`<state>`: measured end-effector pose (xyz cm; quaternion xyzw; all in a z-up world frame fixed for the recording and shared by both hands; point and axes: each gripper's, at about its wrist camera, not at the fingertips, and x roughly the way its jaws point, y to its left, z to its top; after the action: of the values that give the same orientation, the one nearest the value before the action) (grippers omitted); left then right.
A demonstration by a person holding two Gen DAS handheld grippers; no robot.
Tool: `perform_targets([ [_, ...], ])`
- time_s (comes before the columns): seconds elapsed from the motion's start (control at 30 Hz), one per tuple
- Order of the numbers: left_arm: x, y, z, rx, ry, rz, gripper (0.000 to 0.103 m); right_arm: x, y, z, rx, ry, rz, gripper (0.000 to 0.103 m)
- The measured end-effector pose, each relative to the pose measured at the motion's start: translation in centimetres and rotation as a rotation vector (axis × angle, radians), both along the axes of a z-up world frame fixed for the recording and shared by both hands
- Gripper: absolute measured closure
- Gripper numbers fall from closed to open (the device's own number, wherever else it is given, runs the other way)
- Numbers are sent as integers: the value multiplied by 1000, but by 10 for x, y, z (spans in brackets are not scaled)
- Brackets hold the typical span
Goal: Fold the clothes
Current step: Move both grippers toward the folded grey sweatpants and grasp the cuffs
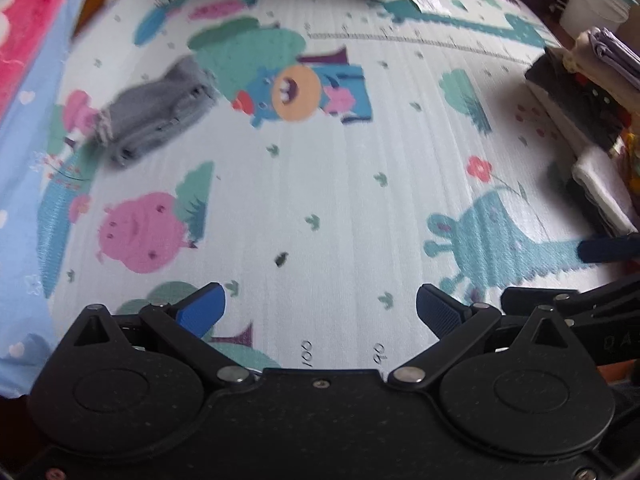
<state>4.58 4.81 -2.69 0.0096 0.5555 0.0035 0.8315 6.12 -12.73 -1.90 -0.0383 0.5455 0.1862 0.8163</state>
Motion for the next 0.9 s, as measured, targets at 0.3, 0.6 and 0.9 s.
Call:
perform_targets([
  [0.3,71,18,-1,39,34,-76,2,33,17,3,63,-50,49,0],
  [0.6,131,77,-26,55,0,45,3,96,34,-32,-9,-72,79,0],
  [0.9,181,143,-77,82,-18,130,3,141,52,-73,-43,-93,148,0],
])
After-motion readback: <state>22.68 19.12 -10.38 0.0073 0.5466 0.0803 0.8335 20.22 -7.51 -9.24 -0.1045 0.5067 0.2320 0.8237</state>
